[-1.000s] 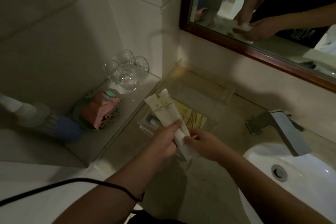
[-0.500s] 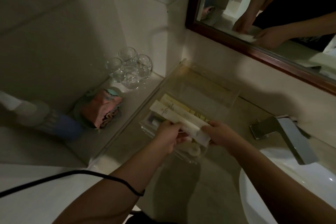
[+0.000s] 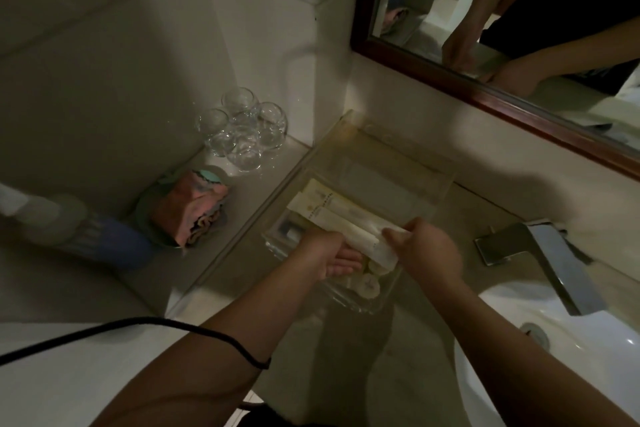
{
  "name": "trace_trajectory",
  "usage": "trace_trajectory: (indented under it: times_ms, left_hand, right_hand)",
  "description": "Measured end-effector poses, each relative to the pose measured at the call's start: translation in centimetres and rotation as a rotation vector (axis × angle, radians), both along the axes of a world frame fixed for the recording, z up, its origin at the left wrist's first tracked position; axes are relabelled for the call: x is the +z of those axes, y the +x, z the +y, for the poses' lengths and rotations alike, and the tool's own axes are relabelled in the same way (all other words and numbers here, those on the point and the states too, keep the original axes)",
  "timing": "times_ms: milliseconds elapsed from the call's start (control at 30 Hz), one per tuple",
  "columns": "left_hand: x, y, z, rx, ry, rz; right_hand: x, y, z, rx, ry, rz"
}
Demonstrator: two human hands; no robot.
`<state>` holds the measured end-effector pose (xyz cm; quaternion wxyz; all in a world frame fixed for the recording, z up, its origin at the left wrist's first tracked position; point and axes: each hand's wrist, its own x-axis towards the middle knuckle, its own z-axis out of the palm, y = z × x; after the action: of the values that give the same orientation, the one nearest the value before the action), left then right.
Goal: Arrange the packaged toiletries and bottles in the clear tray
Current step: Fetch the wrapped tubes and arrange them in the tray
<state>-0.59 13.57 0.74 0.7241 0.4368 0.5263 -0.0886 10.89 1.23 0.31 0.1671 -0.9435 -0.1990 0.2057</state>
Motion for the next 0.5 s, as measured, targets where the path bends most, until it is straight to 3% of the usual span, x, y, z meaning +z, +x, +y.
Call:
trace_trajectory:
  times_ms: [100, 233, 300, 400, 500]
  left_hand:
    - [-0.2, -0.8, 0.1, -0.141, 0.146, 0.037]
    - [-0.8, -0.8, 1.3, -0.371, 0.965, 0.041]
    - [-1.1, -0.2, 2.3, -0.500, 1.260, -0.023]
    - [-2.5, 0.3, 3.9, -0.711, 1.344, -0.044]
    - [-3.8, 0.0, 4.7, -0.798, 1.399, -0.005]
  right_hand:
    - [-0.3, 0.0, -0.3, -0.017, 0.016, -0.022]
    - [-0.6, -0.3, -0.8, 0.001, -0.016, -0.055]
    - [-0.7, -0.5, -1.0, 0.034, 0.010, -0.104]
    - [-0.9, -0.8, -1.1, 0.209, -0.030, -0.246]
    - [-1.5, -0.5, -1.0, 0.254, -0.071, -0.293]
